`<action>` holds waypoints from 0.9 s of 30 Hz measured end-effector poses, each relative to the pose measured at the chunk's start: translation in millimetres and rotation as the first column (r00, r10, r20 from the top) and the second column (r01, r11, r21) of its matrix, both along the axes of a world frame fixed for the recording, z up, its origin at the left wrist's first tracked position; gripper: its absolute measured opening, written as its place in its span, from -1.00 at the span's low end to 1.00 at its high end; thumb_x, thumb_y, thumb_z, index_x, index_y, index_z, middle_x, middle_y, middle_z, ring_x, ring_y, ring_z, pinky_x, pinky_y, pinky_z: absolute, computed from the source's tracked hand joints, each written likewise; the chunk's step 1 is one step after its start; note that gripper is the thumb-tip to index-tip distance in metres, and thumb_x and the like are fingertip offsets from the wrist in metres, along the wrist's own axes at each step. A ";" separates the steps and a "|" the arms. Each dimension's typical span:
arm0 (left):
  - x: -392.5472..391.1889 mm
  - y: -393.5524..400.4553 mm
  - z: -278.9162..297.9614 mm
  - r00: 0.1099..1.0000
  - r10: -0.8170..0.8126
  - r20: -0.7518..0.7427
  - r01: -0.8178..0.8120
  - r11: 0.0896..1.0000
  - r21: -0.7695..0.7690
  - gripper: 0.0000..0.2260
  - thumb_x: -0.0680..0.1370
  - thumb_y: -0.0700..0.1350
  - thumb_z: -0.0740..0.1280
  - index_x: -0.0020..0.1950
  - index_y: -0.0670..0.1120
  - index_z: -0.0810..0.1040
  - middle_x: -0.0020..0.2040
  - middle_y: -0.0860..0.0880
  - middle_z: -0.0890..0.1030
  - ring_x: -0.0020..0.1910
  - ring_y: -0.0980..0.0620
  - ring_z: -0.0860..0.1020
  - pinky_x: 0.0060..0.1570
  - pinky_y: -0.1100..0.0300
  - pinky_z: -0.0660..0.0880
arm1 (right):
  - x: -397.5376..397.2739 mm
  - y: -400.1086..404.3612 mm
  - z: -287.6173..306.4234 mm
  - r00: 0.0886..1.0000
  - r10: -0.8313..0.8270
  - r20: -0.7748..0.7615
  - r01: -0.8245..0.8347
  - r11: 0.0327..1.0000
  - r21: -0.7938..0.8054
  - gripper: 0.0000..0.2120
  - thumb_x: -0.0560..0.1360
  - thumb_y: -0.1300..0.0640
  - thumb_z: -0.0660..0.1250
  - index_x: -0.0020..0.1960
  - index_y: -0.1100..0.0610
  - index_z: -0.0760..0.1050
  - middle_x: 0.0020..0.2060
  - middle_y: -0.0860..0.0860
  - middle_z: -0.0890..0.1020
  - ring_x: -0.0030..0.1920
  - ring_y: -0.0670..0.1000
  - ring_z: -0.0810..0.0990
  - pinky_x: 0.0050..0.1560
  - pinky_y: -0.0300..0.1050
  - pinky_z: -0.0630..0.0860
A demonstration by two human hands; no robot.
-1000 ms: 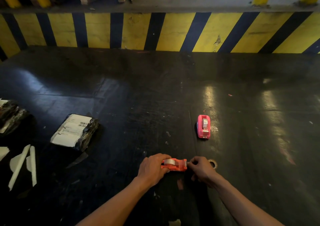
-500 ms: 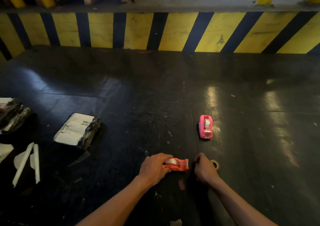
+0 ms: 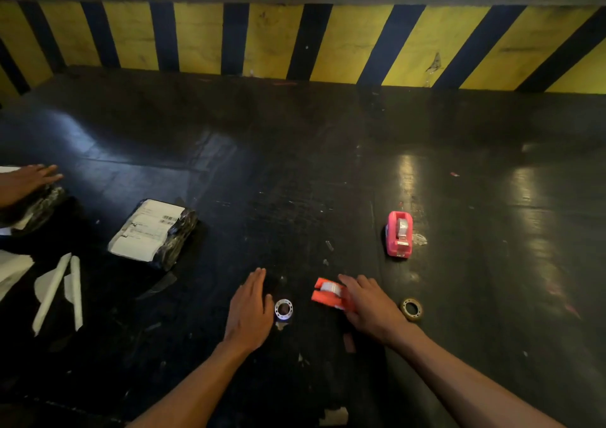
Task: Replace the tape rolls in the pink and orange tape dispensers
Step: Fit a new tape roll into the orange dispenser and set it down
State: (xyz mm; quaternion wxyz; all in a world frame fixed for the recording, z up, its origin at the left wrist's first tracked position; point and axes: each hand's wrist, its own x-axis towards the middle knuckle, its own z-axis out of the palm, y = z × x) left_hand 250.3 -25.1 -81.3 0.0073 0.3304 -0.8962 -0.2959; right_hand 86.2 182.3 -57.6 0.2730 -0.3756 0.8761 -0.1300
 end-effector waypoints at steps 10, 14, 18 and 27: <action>7.5 2.0 -20.4 0.996 -0.015 0.088 0.036 0.971 -0.235 -0.51 0.68 -0.07 0.09 0.62 -0.03 0.16 0.66 0.03 0.12 0.64 0.08 0.02 0.60 0.09 -0.06 | -45.2 -43.0 5.7 0.820 -0.566 0.084 0.568 0.787 -0.240 -0.23 0.47 0.13 0.40 0.58 0.13 0.13 0.32 0.29 0.52 0.27 0.31 0.53 0.27 0.15 0.50; 7.1 2.2 -19.0 0.994 -0.008 0.107 0.032 0.974 -0.224 -0.51 0.69 -0.06 0.06 0.63 0.00 0.12 0.67 0.05 0.07 0.64 0.09 -0.02 0.61 0.08 -0.09 | -65.4 -68.5 10.6 0.768 -0.637 0.067 0.632 0.738 -0.235 -0.19 0.49 0.10 0.42 0.59 0.10 0.05 0.27 0.29 0.51 0.20 0.31 0.57 0.24 0.20 0.55; 6.6 1.3 -18.3 0.992 -0.001 0.128 0.030 0.973 -0.227 -0.51 0.69 -0.05 0.05 0.63 0.02 0.09 0.67 0.06 0.04 0.64 0.10 -0.04 0.60 0.08 -0.11 | -72.5 -82.3 7.4 0.753 -0.658 0.024 0.653 0.741 -0.156 -0.18 0.50 0.08 0.43 0.59 0.07 0.03 0.32 0.30 0.48 0.28 0.34 0.52 0.25 0.22 0.53; 8.4 -1.5 -20.0 0.998 -0.021 0.057 0.030 0.986 -0.167 -0.53 0.69 -0.08 0.10 0.62 0.00 0.17 0.66 0.04 0.13 0.64 0.10 0.01 0.62 0.06 -0.06 | -66.3 -82.9 10.3 0.706 -0.702 0.090 0.708 0.702 -0.079 -0.06 0.56 -0.14 0.34 0.64 0.21 -0.17 0.54 0.36 0.21 0.50 0.39 0.27 0.49 0.25 0.29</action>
